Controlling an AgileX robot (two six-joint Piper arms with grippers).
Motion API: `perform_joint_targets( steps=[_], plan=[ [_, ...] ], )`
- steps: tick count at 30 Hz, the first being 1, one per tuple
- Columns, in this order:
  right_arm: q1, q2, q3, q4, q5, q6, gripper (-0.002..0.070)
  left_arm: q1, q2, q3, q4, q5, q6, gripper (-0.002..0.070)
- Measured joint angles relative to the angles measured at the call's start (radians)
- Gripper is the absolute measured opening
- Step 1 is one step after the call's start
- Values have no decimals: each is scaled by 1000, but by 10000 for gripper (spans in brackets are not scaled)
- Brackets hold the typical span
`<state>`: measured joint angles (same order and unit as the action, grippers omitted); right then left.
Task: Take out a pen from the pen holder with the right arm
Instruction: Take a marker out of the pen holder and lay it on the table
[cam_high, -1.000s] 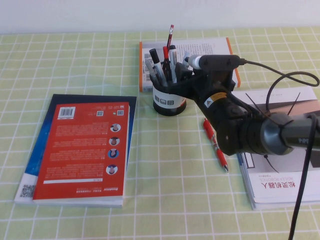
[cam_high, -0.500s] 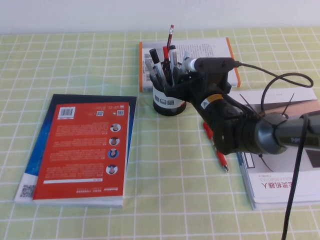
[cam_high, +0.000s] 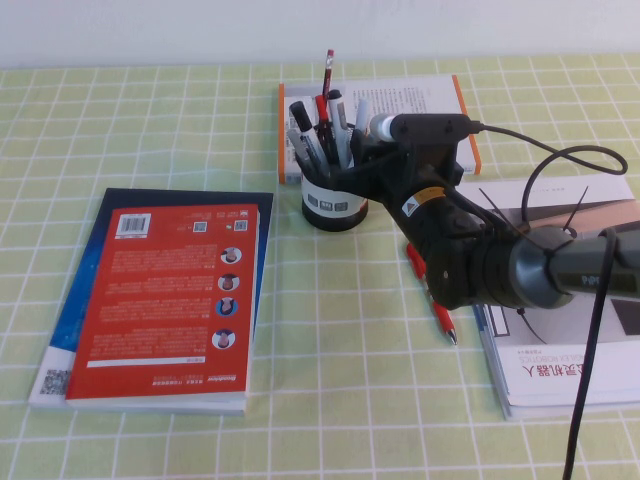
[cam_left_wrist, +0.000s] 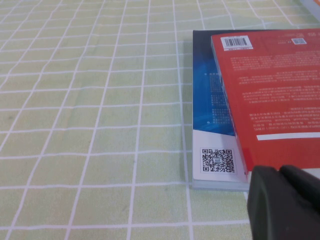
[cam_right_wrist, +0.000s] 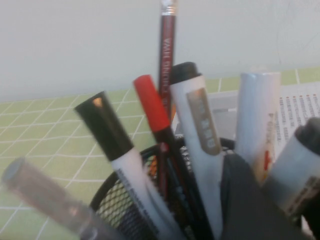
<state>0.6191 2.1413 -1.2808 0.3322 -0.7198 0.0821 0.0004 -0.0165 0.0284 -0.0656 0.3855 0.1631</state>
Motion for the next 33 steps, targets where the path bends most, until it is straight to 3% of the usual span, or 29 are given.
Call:
perform_joint_targets(
  steps=[6,15,24,33],
  plan=[
    [0,0,0,0,0,0,160,0,0,0,0,0,0,-5],
    [0,0,-4,0,0,-41,160,0,0,0,0,0,0,-5],
    [0,0,-4,-38,-8,-46,258,0,0,0,0,0,0,-5],
    [0,0,-4,-40,-16,-47,272,0,0,0,0,0,0,-5]
  ],
)
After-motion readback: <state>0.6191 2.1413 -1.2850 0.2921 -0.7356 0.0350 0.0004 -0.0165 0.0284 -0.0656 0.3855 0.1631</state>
